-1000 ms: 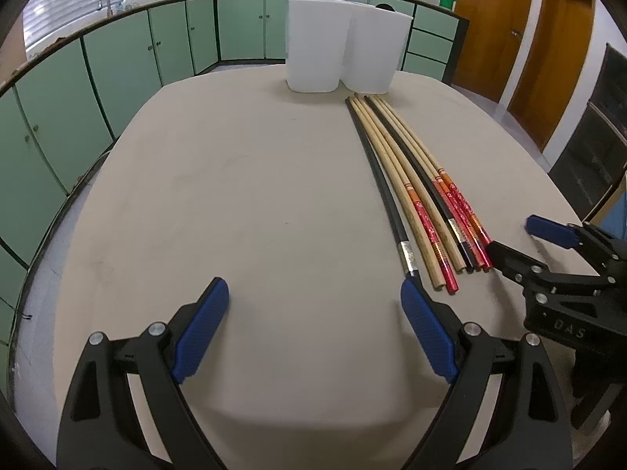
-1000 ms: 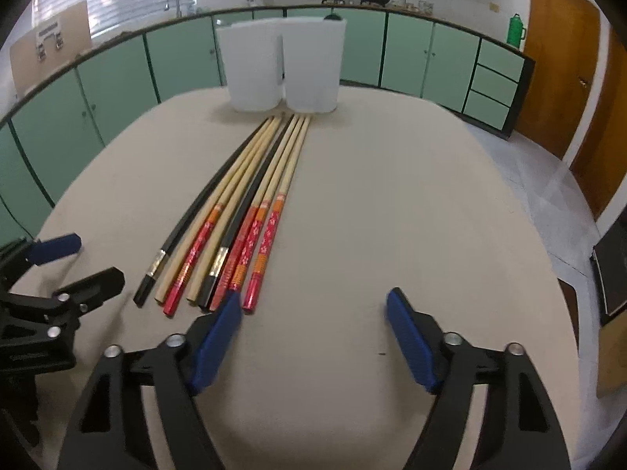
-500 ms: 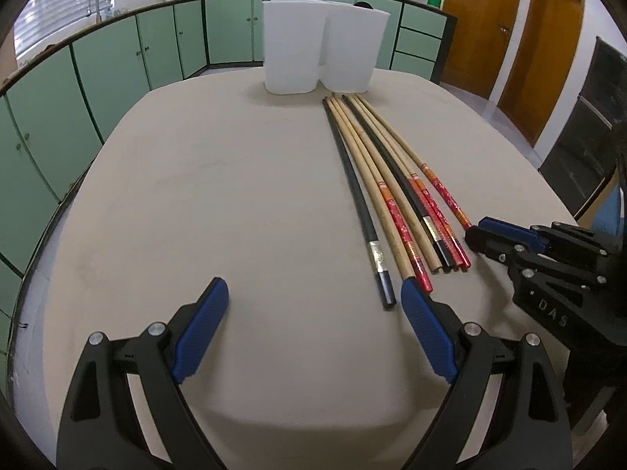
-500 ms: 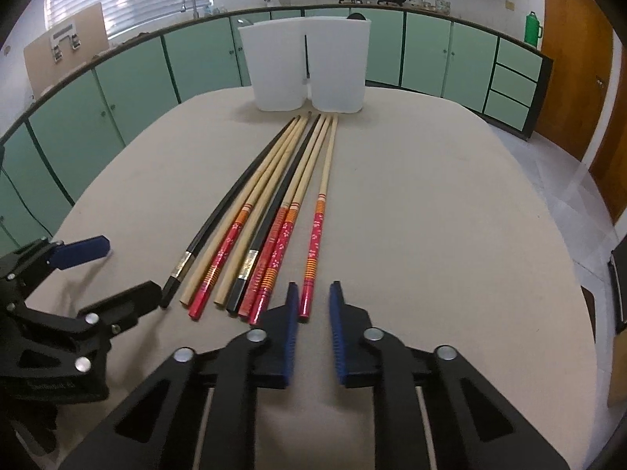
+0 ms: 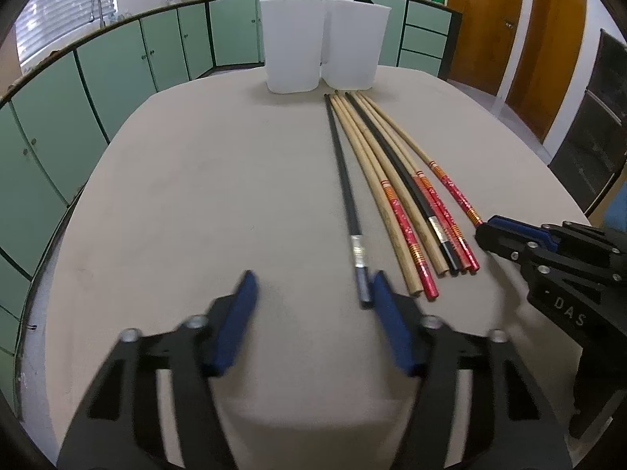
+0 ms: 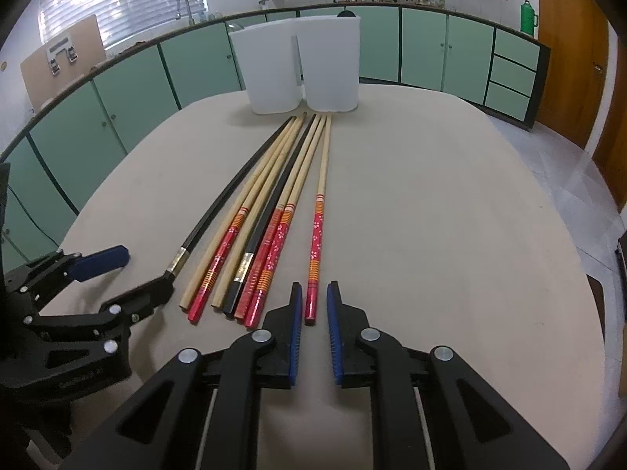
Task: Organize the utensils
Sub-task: 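Grasp a red chopstick with the right tool while the left tool grasps a black chopstick, then carry both chopsticks into the holder and open both tools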
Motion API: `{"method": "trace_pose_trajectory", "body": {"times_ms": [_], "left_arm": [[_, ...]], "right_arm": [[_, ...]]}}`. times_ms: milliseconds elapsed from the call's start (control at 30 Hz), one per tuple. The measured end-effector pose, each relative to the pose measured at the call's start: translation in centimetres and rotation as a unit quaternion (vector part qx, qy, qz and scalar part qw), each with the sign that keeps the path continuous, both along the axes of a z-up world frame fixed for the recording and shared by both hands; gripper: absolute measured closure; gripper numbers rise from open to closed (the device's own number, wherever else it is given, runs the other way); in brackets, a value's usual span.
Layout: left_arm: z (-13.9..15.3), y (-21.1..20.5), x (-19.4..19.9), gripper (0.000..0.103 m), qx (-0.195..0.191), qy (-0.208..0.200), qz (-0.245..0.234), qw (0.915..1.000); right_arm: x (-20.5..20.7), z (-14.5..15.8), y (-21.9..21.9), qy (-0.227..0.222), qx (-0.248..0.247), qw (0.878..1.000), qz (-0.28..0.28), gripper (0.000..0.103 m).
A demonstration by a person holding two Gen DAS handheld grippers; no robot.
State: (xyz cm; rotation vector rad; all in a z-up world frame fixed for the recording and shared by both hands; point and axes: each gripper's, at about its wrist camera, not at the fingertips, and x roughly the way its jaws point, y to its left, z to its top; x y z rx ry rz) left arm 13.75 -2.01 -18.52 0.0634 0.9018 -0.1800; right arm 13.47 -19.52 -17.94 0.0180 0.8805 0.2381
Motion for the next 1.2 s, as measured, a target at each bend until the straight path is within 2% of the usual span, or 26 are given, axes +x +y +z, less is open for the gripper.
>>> {"method": "trace_pose_trajectory", "body": {"times_ms": [33,100,200,400,567,933,1200], "left_arm": [[0.0,-0.1,0.0,0.061,-0.001,-0.001,-0.003,1.0000],[0.1,-0.4,-0.1,0.081,-0.002,-0.004,-0.008,1.0000],[0.1,-1.0,-0.3,0.097,-0.006,-0.003,-0.020,0.9998],[0.2,-1.1,-0.1,0.097,-0.008,-0.004,-0.022,0.9997],[1.3,-0.6,-0.4,0.097,-0.007,-0.018,-0.017,0.9997],[7.7,0.6,-1.3,0.097,-0.010,-0.097,-0.014,0.9951],[13.8,1.2,-0.3,0.097,-0.023,-0.170,-0.023,0.9849]], "right_arm": [[-0.1,0.0,-0.1,0.000,0.002,1.000,0.002,0.095],[-0.3,0.0,-0.2,-0.001,0.002,1.000,0.003,0.096],[-0.3,0.0,-0.2,-0.002,0.003,1.000,0.003,0.097],[-0.5,0.5,-0.9,-0.008,0.025,1.000,-0.007,0.097],[-0.9,1.6,-1.4,-0.025,0.024,0.999,-0.009,0.097],[-1.3,6.5,-2.8,-0.083,0.021,0.996,-0.007,0.097],[-0.5,11.9,-3.7,-0.135,0.025,0.991,0.000,0.097]]}}
